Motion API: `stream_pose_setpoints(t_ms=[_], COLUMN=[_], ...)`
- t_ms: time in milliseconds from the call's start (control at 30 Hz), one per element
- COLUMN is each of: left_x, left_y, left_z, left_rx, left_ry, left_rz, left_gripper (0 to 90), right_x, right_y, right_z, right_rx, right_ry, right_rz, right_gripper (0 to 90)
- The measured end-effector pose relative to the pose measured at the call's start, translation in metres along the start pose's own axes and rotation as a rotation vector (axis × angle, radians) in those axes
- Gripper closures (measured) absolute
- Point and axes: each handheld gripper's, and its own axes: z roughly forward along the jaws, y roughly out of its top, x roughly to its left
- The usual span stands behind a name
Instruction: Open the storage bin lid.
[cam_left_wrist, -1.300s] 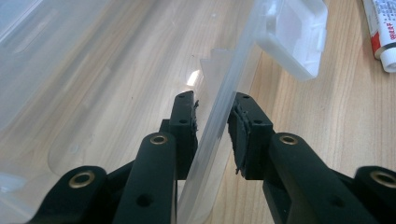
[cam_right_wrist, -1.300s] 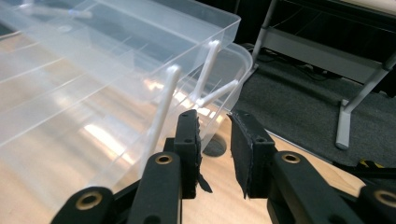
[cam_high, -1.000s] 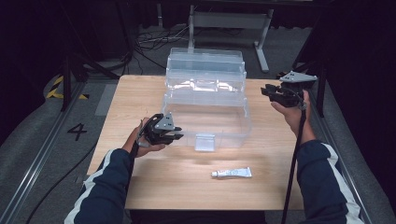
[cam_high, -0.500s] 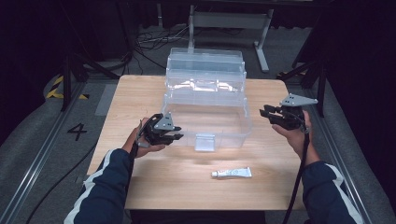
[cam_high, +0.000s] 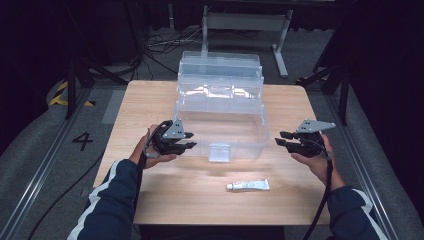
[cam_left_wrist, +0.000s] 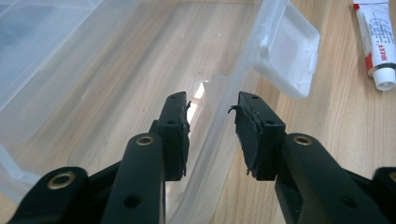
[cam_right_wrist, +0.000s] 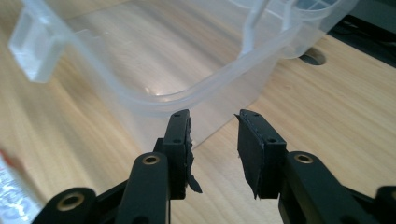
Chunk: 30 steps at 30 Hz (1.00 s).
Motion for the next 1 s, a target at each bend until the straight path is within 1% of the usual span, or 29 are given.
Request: stream_pose_setpoints(t_ms=[33,67,100,167,200,233,267,300,367,400,467,500,533,600,667,700,733,767,800,833,867,933,1000], left_x=[0.000,0.000,0.000,0.000,-0.001,-0.001,-0.001,-0.002,-0.004,-0.005,-0.008,-0.009,-0.010,-0.013,-0.015,-0.016,-0.016,-0.016,-0.015,-0.016,-0.016,-0.017,-0.016], left_y=[0.000,0.000,-0.001,-0.001,-0.002,-0.002,-0.003,-0.004,-0.007,-0.008,-0.011,-0.013,-0.015,-0.021,-0.028,-0.032,-0.032,-0.036,-0.040,-0.048,-0.048,-0.058,-0.066], left_z=[-0.001,-0.004,-0.006,-0.011,-0.013,-0.016,-0.018,-0.020,-0.025,-0.027,-0.032,-0.034,-0.036,-0.039,-0.041,-0.042,-0.042,-0.043,-0.044,-0.044,-0.044,-0.043,-0.042], left_rx=[-0.013,-0.021,-0.030,-0.033,-0.044,-0.041,-0.043,-0.033,-0.030,-0.024,-0.019,-0.014,-0.009,0.009,0.025,0.039,0.039,0.052,0.063,0.092,0.092,0.123,0.143], left_ry=[0.003,0.007,0.014,0.027,0.030,0.035,0.039,0.050,0.065,0.076,0.085,0.088,0.089,0.105,0.106,0.111,0.111,0.107,0.108,0.106,0.106,0.104,0.091], left_rz=[-0.005,-0.002,-0.006,-0.014,-0.023,-0.018,-0.023,-0.018,-0.028,-0.024,-0.024,-0.022,-0.028,-0.051,-0.053,-0.067,-0.067,-0.074,-0.078,-0.094,-0.094,-0.101,-0.124], left_gripper=[61.3,61.3,60.7,59.8,59.5,58.8,58.1,57.3,55.9,55.5,53.7,52.8,51.4,49.0,47.6,46.8,45.3,45.3,44.4,44.5,44.2,43.3,42.1], right_x=[0.005,0.005,0.007,0.012,0.014,0.017,0.019,0.021,0.026,0.028,0.032,0.034,0.035,0.037,0.039,0.040,0.040,0.041,0.044,0.046,0.046,0.049,0.051], right_y=[-0.003,-0.003,-0.004,-0.007,-0.008,-0.009,-0.010,-0.012,-0.014,-0.015,-0.017,-0.017,-0.017,-0.017,-0.018,-0.018,-0.018,-0.018,-0.017,-0.017,-0.017,-0.016,-0.016], right_z=[0.000,0.000,0.000,0.001,0.002,0.002,0.003,0.004,0.006,0.007,0.009,0.010,0.010,0.011,0.014,0.014,0.014,0.016,0.018,0.019,0.019,0.021,0.024], right_rx=[0.013,0.013,0.017,0.024,0.027,0.033,0.039,0.043,0.057,0.062,0.076,0.081,0.084,0.087,0.098,0.100,0.100,0.106,0.115,0.120,0.120,0.128,0.141], right_ry=[0.009,0.009,0.018,0.032,0.042,0.052,0.060,0.066,0.091,0.097,0.118,0.123,0.127,0.137,0.147,0.154,0.154,0.159,0.169,0.177,0.177,0.182,0.192], right_rz=[-0.009,-0.009,-0.012,-0.017,-0.019,-0.023,-0.032,-0.032,-0.040,-0.045,-0.055,-0.061,-0.065,-0.066,-0.071,-0.075,-0.075,-0.076,-0.080,-0.085,-0.085,-0.096,-0.104], right_gripper=[64.5,64.5,64.3,63.7,63.6,63.4,62.9,62.7,62.0,61.5,60.6,60.4,60.3,59.9,58.8,58.2,58.2,57.3,56.9,56.4,56.4,54.7,54.1])
